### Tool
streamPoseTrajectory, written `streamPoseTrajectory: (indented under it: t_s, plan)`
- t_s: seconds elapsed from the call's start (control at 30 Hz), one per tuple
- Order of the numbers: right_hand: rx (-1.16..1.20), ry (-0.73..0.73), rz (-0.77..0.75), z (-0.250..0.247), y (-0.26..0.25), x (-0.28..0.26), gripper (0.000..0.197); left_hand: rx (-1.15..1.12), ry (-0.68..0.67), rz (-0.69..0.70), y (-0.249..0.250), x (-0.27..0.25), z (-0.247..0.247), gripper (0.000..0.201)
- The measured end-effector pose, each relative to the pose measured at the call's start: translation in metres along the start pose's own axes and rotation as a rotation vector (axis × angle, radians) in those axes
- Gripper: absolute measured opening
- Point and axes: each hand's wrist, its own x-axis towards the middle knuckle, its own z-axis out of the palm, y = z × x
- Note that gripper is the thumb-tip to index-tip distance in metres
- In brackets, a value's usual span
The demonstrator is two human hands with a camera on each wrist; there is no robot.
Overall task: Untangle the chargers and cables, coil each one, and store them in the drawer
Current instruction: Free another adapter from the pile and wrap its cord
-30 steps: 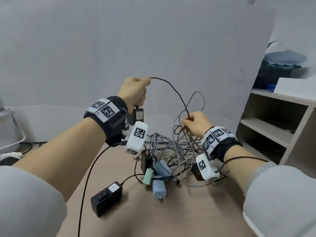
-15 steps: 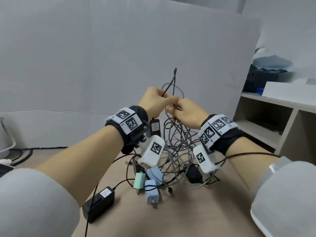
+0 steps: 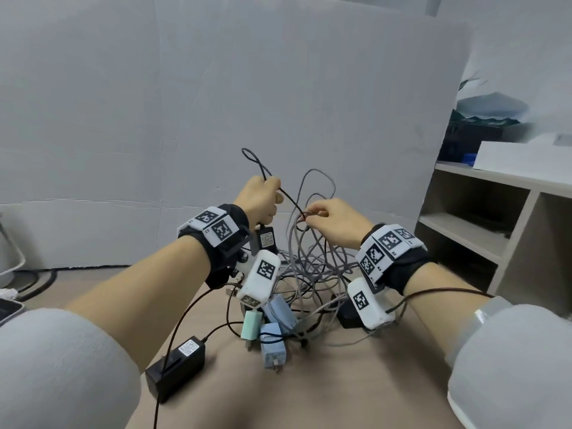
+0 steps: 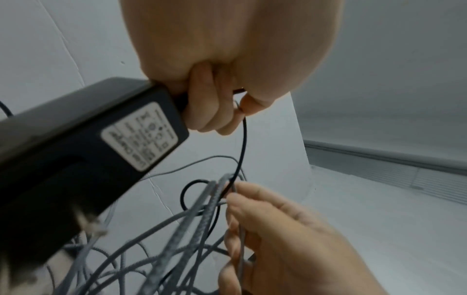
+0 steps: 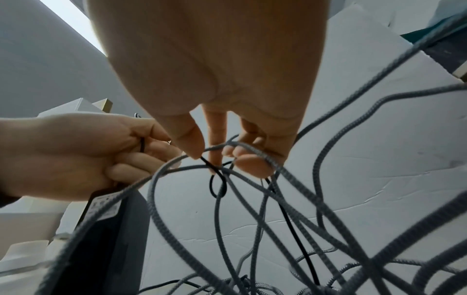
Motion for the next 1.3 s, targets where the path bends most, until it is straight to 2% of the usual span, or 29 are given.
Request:
streamPoseTrajectory:
  t_s: [0.1, 0.17, 0.23, 0.27, 0.33, 0.43, 0.57, 0.67, 0.73, 0.87, 0.93, 1.07, 1.23, 1.3]
  plan:
    - [-0.074, -0.045, -0.017, 0.005, -0.003, -0.002, 0.036, 0.014, 0.001, 0.023, 0.004, -0.002, -0.005, 0.022]
    - [-0.087, 0.110, -0.086, 0.008, -0.011, -0.006, 0.043, -0.003, -0.062, 0.042, 0.011, -0.006, -0.007, 0.020]
    - [-0.019, 0.283, -0.189, 0.009, -0.021, -0.008, 0.031, -0.021, -0.107, 0.071, 0.020, -0.008, -0.010, 0.021]
    - [0.006, 0.310, -0.210, 0.010, -0.025, -0.007, 0.022, -0.036, -0.111, 0.090, 0.026, -0.009, -0.012, 0.022]
    - [0.020, 0.254, -0.176, 0.014, -0.031, -0.005, 0.005, -0.090, -0.110, 0.126, 0.035, -0.009, -0.015, 0.022]
    - [-0.007, 0.122, -0.095, 0.027, -0.033, 0.002, 0.017, -0.149, -0.121, 0.194, 0.051, -0.011, -0.019, 0.022]
    - [-0.036, 0.019, 0.063, 0.043, -0.028, 0.010, 0.028, -0.224, -0.128, 0.295, 0.077, -0.019, -0.029, 0.028]
    - [-0.127, 0.012, 0.123, 0.045, -0.016, 0.015, 0.029, -0.370, -0.065, 0.303, 0.091, -0.018, -0.040, 0.027]
    - [-0.109, 0.041, 0.138, 0.042, -0.009, 0.016, 0.033, -0.386, -0.010, 0.269, 0.089, -0.015, -0.046, 0.027]
    - [-0.055, 0.062, 0.166, 0.029, -0.007, 0.013, 0.040, -0.268, 0.100, 0.204, 0.070, -0.008, -0.047, 0.031]
    - [-0.032, 0.071, 0.178, 0.022, -0.008, 0.014, 0.039, -0.179, 0.088, 0.195, 0.057, -0.005, -0.047, 0.035]
    - [-0.064, 0.103, 0.191, 0.007, -0.017, 0.013, 0.039, 0.064, -0.084, 0.161, 0.035, -0.007, -0.038, 0.022]
    - [-0.034, 0.121, 0.157, -0.015, -0.028, 0.010, 0.025, 0.236, -0.280, 0.149, 0.010, -0.015, -0.008, 0.036]
    - [-0.034, 0.146, 0.152, -0.023, -0.032, 0.010, 0.030, 0.316, -0.320, 0.167, -0.002, -0.020, 0.007, 0.030]
